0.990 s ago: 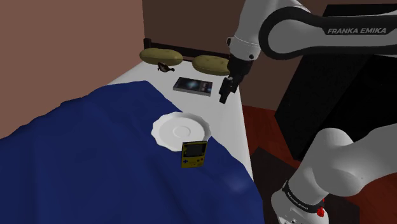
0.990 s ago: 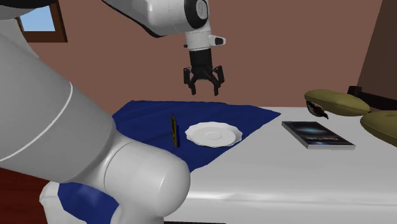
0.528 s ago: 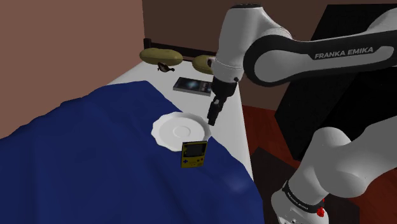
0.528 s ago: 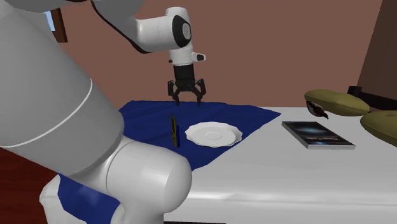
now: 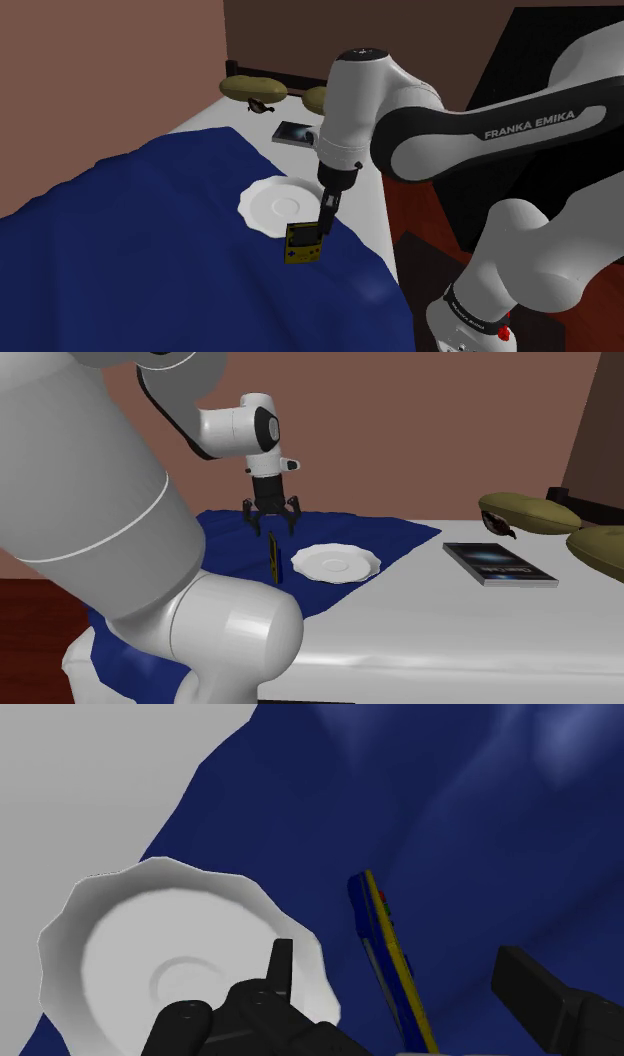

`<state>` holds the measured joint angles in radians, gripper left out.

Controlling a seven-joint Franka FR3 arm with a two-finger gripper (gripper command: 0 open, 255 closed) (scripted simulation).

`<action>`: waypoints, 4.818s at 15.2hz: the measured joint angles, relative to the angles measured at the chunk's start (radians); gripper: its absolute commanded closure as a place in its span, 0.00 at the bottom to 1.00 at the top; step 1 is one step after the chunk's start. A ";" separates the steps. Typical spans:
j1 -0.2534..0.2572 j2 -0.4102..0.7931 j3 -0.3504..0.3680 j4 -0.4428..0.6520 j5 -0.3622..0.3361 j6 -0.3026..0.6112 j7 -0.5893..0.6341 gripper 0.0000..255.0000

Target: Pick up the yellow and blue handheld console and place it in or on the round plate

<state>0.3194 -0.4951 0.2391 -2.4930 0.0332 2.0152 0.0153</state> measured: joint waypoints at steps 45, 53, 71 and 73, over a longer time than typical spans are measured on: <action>-0.034 0.035 -0.055 0.204 -0.033 -0.168 -0.069 1.00; -0.104 0.212 -0.151 0.421 -0.089 -0.202 -0.207 1.00; -0.140 0.362 -0.199 0.447 -0.110 -0.074 -0.275 1.00; -0.141 0.366 -0.200 0.423 -0.111 -0.046 -0.273 1.00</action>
<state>0.1788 -0.1292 0.0390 -2.0705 -0.0781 1.9694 -0.2581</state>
